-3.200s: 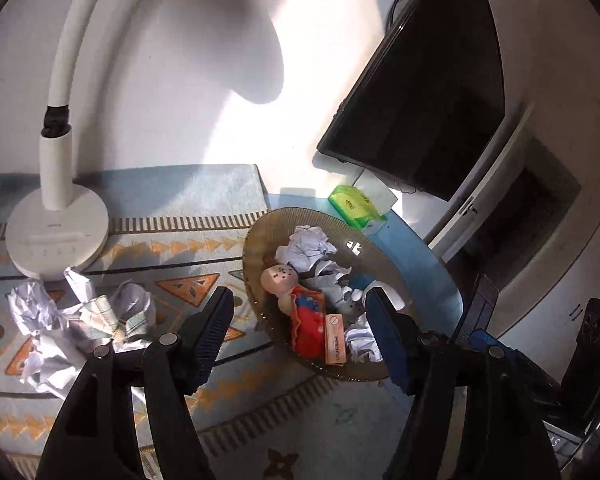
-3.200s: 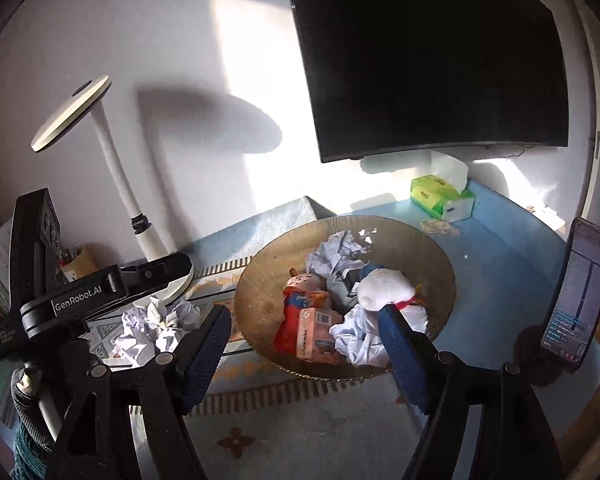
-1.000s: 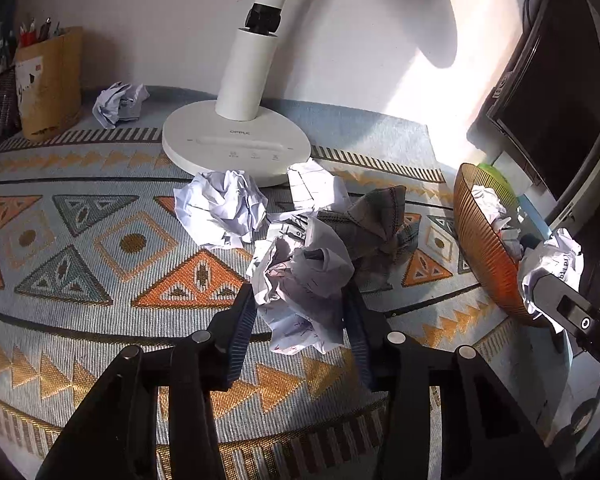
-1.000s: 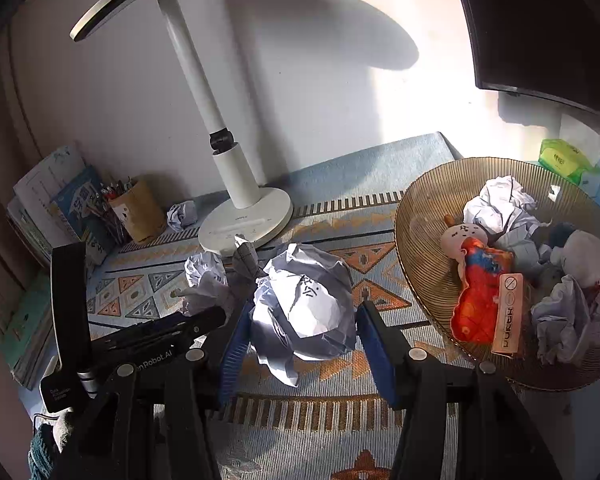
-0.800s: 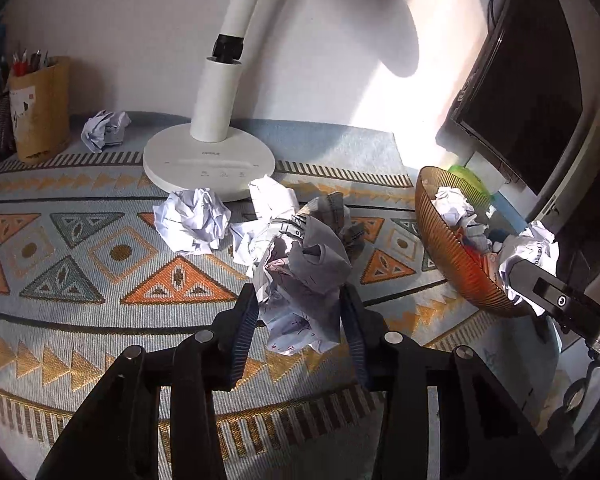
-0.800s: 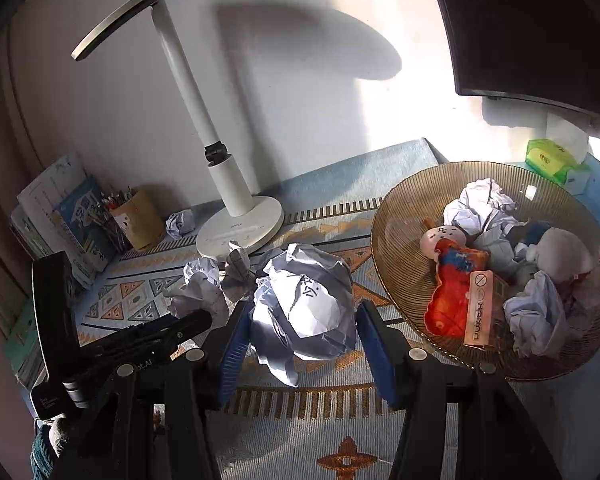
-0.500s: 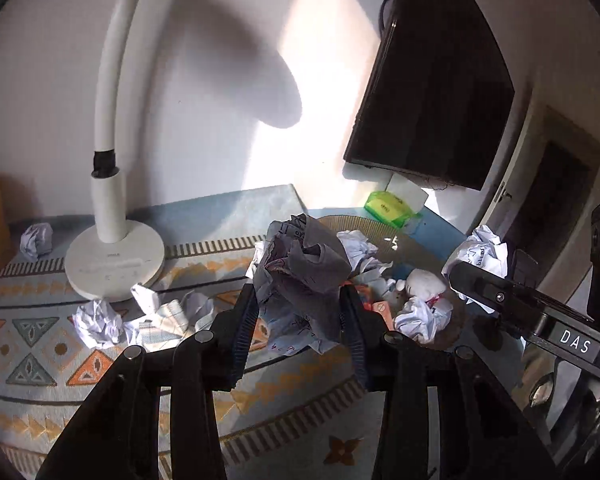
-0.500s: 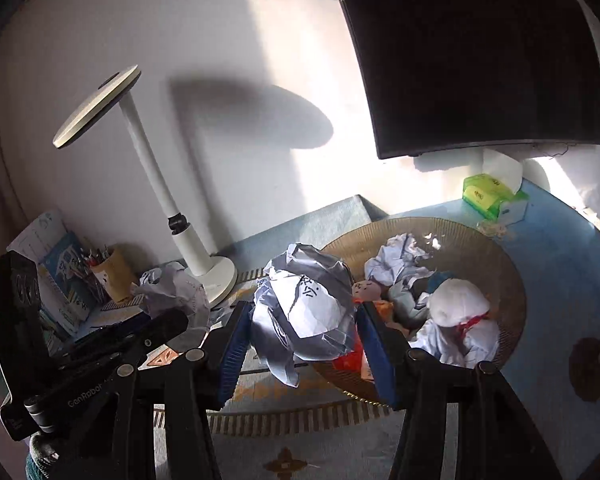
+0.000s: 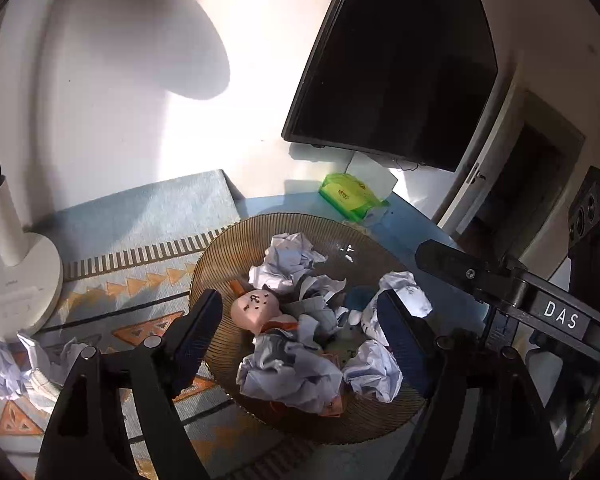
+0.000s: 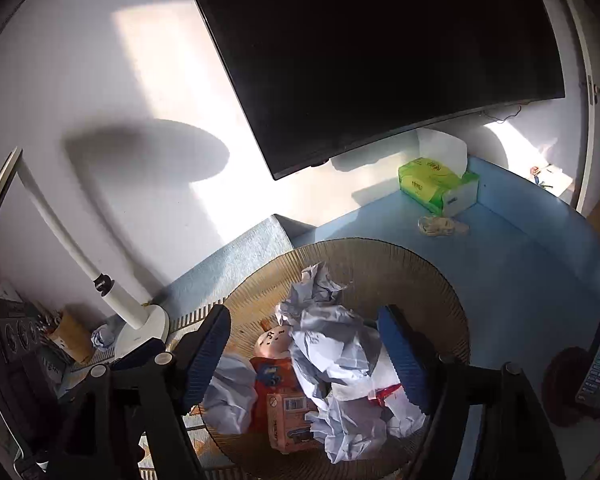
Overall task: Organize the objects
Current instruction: 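Carry both papers over the amber bowl and open both grippers, then move both open grippers back toward the plaid bow and paper ball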
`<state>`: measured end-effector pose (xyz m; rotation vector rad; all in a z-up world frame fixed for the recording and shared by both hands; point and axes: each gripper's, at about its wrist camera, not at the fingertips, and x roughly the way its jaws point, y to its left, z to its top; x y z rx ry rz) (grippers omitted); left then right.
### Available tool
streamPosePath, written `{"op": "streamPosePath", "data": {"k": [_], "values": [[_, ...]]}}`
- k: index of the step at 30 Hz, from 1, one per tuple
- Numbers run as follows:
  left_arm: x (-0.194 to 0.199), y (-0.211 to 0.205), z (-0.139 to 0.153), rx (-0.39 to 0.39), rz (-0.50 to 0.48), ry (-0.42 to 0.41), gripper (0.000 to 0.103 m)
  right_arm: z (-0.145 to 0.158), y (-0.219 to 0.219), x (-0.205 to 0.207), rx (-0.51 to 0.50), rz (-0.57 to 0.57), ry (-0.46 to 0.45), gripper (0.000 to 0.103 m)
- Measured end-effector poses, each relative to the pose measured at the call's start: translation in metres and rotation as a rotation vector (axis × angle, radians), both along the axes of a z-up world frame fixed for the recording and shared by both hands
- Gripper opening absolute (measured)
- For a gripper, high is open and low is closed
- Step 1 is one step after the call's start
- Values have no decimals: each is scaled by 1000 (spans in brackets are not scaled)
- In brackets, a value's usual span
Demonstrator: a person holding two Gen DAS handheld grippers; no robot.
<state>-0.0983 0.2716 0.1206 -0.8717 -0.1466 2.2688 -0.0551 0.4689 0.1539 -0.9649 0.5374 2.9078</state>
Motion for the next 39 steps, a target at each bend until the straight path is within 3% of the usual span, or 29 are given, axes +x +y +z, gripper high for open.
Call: {"op": "streamPosePath", "data": {"k": [5,9,16,19,23,29,39], "values": [[19,-27,2,-2,42,25,78,1,-38,21,35,93,17,75],[44,-69,2,-28,148,43,79,3,-91,48,87,192,54,76],[106,-177,-28,-211,522,83,79,-29,-191,82,249,344,50,85],[115,-210,-45,-281,613,70,79,-54,-216,80,243,389,4,85],[114,-232,-64,-333,664,51,79,-87,-231,68,257,388,-43,85],[109,-236,-90,-310,667,-6,79,-127,-229,49,243,334,-148,85],[114,-228,-89,-344,680,46,81,-125,-239,52,307,325,-111,85]]}}
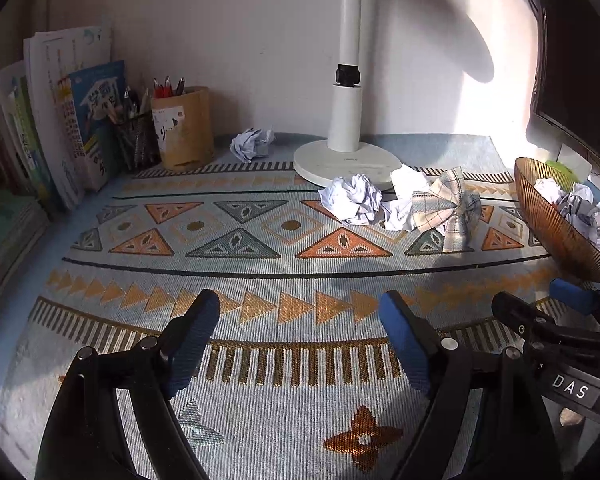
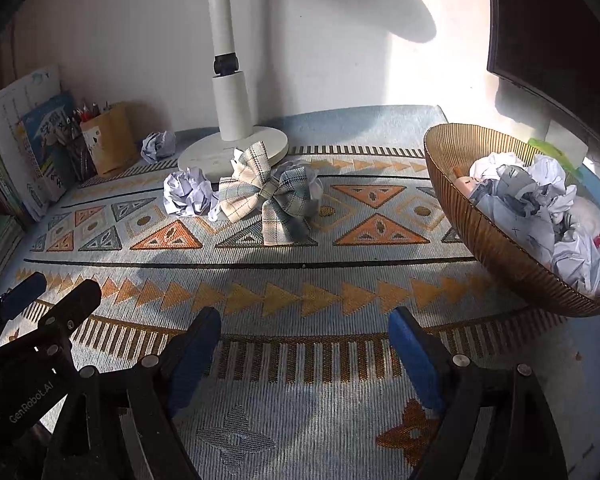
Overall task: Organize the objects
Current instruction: 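Move both open grippers back toward the plaid bow and paper ball, then grasp crumpled blue paper with the left gripper while the right grasps the plaid bow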
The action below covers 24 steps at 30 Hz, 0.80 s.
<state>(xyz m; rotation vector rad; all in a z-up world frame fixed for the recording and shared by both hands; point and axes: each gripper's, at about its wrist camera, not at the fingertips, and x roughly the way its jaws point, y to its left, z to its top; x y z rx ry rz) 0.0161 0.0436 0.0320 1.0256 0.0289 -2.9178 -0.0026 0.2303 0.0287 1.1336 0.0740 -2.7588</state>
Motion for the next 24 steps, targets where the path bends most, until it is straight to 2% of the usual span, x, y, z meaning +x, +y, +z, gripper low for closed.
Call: {"op": "streamPosePath", "data": {"k": [9,24], "values": [[-2,-1,-1,5,7,-13,82,-4,5,-6,-14,-23,-34,85],[-4,-1,-2,6,4,-22,82,-4,6,-6,-12,-23,-34,85]]}}
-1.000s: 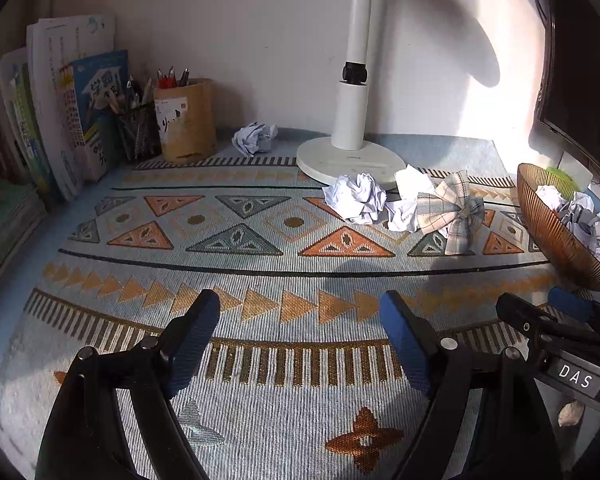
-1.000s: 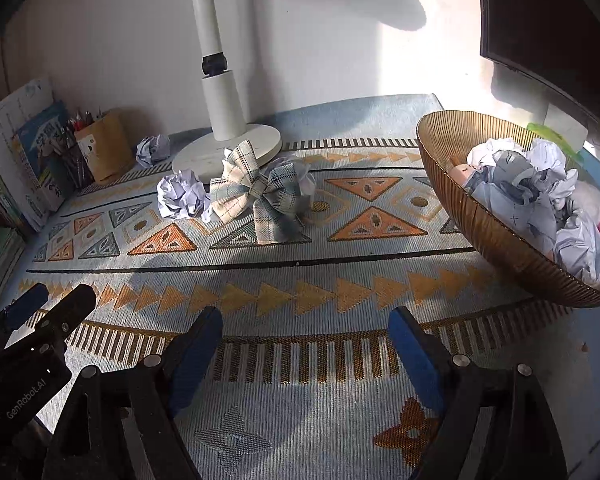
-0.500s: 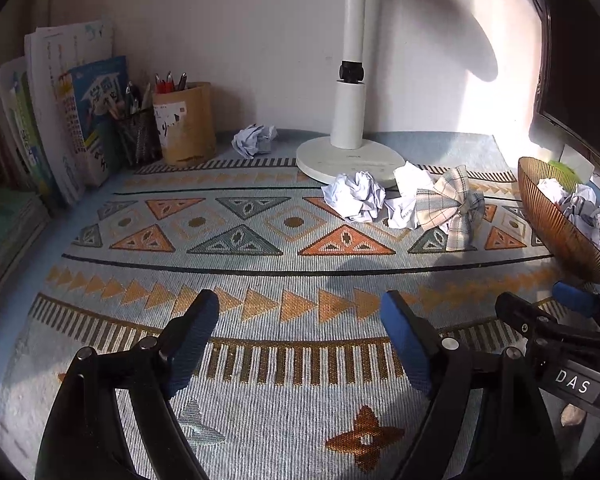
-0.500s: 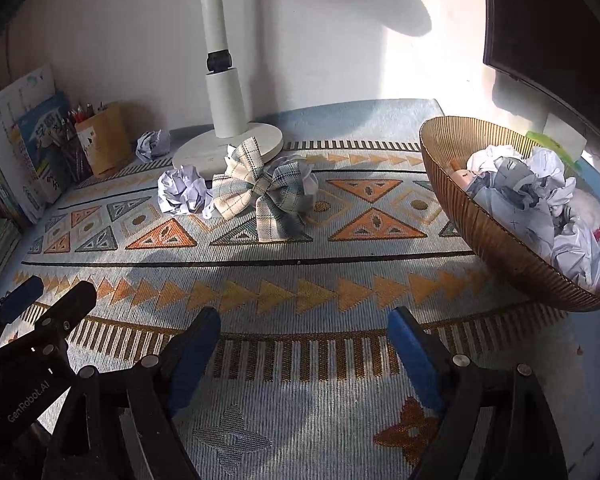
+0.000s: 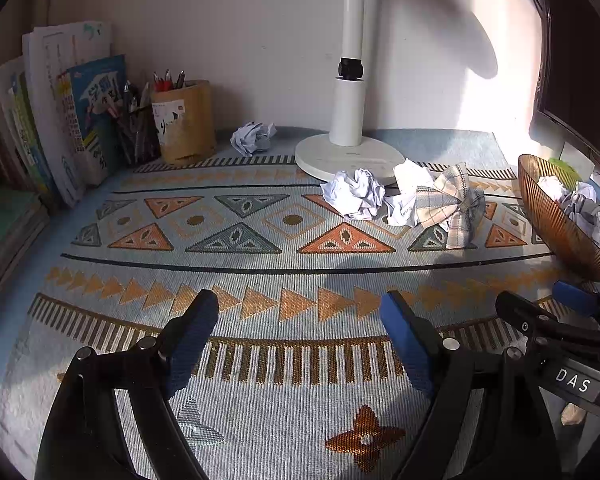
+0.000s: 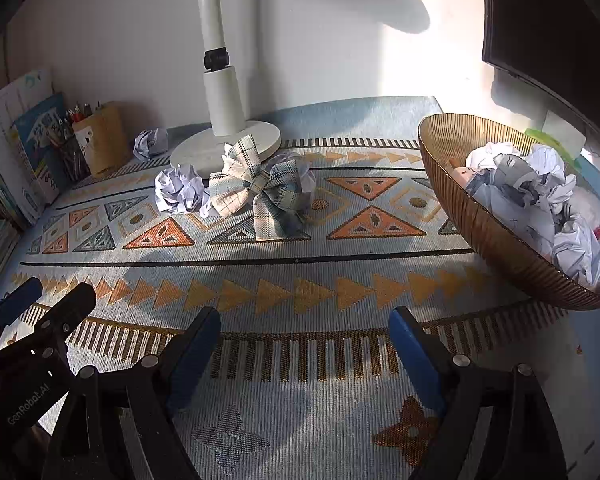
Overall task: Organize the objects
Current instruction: 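Grasp crumpled blue paper with the left gripper while the right grasps the plaid bow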
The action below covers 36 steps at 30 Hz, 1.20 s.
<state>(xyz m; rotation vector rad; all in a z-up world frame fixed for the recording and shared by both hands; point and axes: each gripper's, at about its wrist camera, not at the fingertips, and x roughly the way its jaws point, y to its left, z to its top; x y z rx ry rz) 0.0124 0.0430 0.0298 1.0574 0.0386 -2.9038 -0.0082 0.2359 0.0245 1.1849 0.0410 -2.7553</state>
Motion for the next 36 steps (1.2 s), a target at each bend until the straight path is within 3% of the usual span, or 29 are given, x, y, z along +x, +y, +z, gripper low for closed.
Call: {"op": "streamPosePath", "data": {"k": [17,21,26,31,34,36], "values": [[-4,0,-1,1,-12,-33,83,4,3,2,-18,2,10,85],[-17,-10,11,85,-104,-97,82,12,5,-12,-60,24,-54,77],[-58,-15,43,77,-233,-54,83,34,2,-47,-190,53,-95,76],[-130,-15,9,190,-321,-155,82,20,-7,-89,-237,39,-153,76],[-156,-9,-9,222,-346,-201,81,7,-7,-103,-279,34,-170,69],[-165,-5,-16,230,-358,-215,81,3,-10,-110,-290,45,-168,59]]}}
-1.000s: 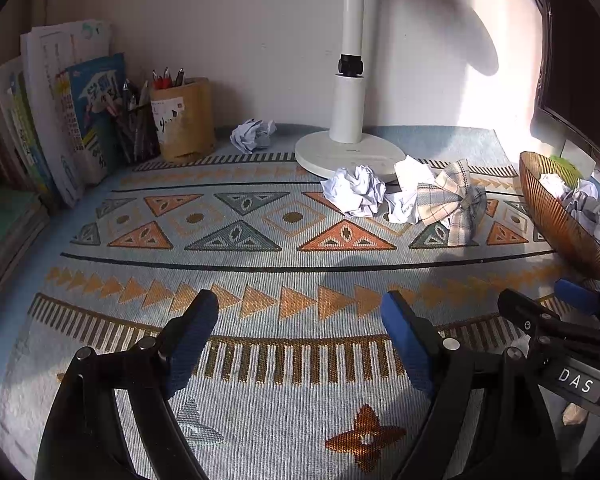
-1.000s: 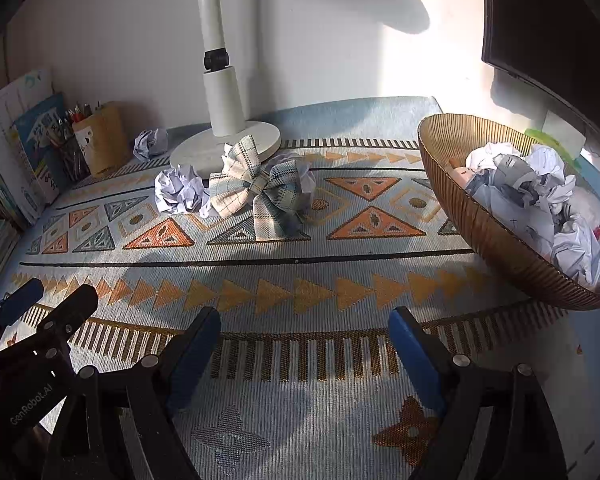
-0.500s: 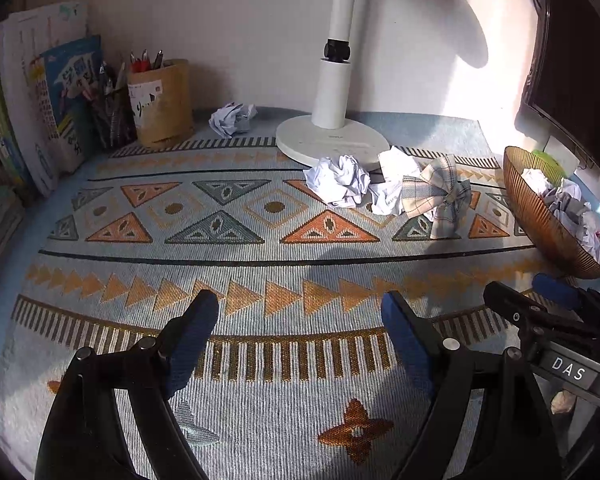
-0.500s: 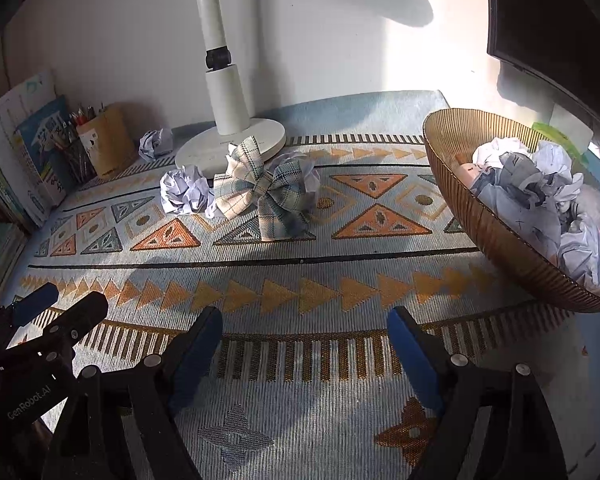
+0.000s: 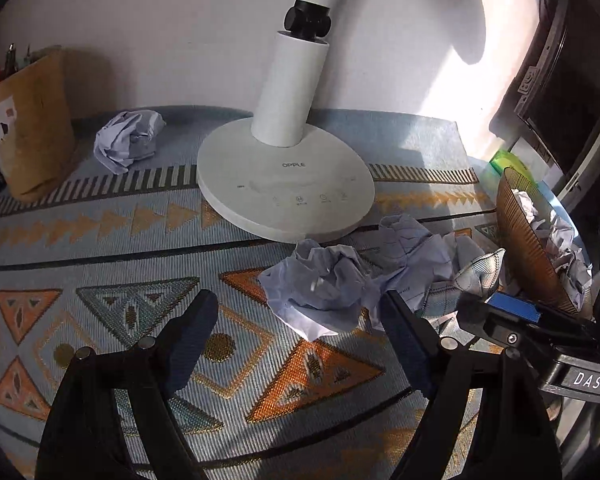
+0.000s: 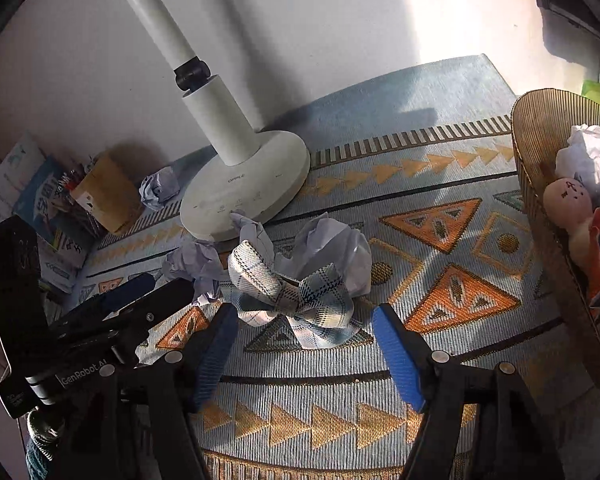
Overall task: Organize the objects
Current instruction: 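Grasp crumpled blue paper with the left gripper while the right grasps the plaid bow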
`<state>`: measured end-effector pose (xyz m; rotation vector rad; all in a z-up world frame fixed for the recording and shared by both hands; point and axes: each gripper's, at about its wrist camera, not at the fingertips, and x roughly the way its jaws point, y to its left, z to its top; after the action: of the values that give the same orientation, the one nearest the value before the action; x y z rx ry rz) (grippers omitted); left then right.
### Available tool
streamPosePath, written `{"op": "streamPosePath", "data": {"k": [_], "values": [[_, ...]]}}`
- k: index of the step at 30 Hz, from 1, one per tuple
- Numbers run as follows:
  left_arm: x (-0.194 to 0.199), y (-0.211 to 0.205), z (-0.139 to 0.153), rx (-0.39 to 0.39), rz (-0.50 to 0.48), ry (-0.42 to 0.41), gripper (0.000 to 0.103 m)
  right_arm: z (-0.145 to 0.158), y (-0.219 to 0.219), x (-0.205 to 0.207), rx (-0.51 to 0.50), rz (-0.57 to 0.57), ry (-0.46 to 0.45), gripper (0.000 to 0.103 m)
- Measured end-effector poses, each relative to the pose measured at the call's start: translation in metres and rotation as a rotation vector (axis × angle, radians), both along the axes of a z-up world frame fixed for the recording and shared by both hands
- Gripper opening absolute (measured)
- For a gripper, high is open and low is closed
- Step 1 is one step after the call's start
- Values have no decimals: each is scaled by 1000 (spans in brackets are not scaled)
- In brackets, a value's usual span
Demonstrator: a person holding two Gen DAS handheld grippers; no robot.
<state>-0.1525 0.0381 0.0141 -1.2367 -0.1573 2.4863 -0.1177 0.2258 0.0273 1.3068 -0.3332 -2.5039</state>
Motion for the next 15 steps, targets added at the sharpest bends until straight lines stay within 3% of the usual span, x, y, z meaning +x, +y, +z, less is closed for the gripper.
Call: {"op": "streamPosePath", "data": {"k": [3,5,15], "values": [[-6,5,-2,17,-23,-3,72,-4,-2,-1,-9,12,14,44],[-7,10,-1,23,-42,1,49,-4,-3,2,8,13,27,40],[23,-11,18,50,-5,34,46,31,8,47,-20,44,84,40]]}}
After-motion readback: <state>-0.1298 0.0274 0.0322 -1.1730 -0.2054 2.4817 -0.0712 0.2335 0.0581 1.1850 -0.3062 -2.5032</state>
